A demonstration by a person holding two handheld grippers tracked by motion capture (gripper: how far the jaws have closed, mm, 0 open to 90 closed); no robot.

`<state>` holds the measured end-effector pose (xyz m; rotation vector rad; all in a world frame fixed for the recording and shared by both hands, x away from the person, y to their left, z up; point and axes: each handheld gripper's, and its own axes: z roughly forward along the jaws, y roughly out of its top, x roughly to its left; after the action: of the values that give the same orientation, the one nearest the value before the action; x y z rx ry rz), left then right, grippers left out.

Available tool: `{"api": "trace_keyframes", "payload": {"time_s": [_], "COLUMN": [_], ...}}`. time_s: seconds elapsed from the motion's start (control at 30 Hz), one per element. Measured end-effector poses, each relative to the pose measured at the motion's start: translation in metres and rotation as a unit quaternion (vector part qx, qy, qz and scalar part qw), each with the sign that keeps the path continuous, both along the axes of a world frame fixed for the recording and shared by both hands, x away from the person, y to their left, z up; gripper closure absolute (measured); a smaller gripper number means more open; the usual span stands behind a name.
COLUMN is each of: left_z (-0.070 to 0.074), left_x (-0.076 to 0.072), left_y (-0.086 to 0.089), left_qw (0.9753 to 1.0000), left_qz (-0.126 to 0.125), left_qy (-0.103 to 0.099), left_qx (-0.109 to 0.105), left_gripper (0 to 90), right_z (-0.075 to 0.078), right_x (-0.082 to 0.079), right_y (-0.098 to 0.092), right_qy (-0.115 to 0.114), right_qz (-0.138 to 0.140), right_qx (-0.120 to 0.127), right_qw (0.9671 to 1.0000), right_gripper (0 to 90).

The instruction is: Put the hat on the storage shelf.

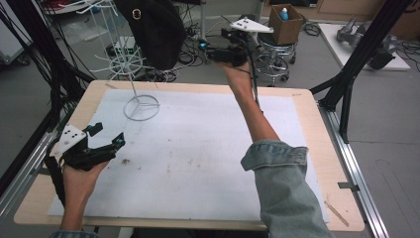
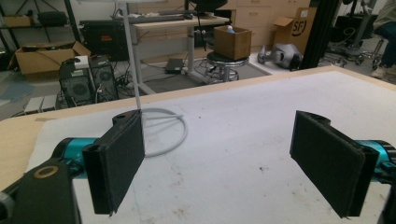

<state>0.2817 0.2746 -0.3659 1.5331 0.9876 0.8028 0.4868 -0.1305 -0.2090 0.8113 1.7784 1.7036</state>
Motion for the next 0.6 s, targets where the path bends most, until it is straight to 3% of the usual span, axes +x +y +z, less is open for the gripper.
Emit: {"api": "trace_keyframes", "payload": {"time_s": [0.03, 0.2, 0.4, 0.5, 0.57, 0.6], "left_z": [0.000, -0.001, -0.002, -0.003, -0.003, -0.004], "left_x": [0.001, 0.001, 0.001, 0.002, 0.002, 0.002], "left_y": [-0.002, -0.004, -0.005, -0.006, -0.006, -0.008], "left_qw": [1.0000, 1.0000, 1.0000, 0.9999, 0.9999, 0.9999], "left_qz": [-0.002, -0.003, -0.003, -0.003, -0.005, -0.004], "left_qy": [0.000, 0.002, 0.004, 0.006, 0.005, 0.006], "left_qx": [0.002, 0.004, 0.007, 0.009, 0.009, 0.009], "left_gripper": [18.1, 18.1, 18.1, 18.1, 18.1, 18.1], "right_z": [0.001, 0.000, -0.005, -0.010, -0.012, -0.013], "right_x": [-0.006, -0.019, -0.034, -0.043, -0.045, -0.047], "right_y": [-0.017, -0.055, -0.095, -0.110, -0.114, -0.122], "right_qy": [-0.004, -0.011, -0.008, -0.021, -0.015, 0.004], "right_qz": [-0.010, -0.036, -0.062, -0.083, -0.085, -0.085], "right_qx": [0.004, 0.005, 0.003, 0.007, 0.004, -0.005], "right_qw": [0.9999, 0.9993, 0.9981, 0.9963, 0.9963, 0.9964], "right_gripper": [11.9, 11.8, 11.3, 11.3, 11.3, 10.5]}}
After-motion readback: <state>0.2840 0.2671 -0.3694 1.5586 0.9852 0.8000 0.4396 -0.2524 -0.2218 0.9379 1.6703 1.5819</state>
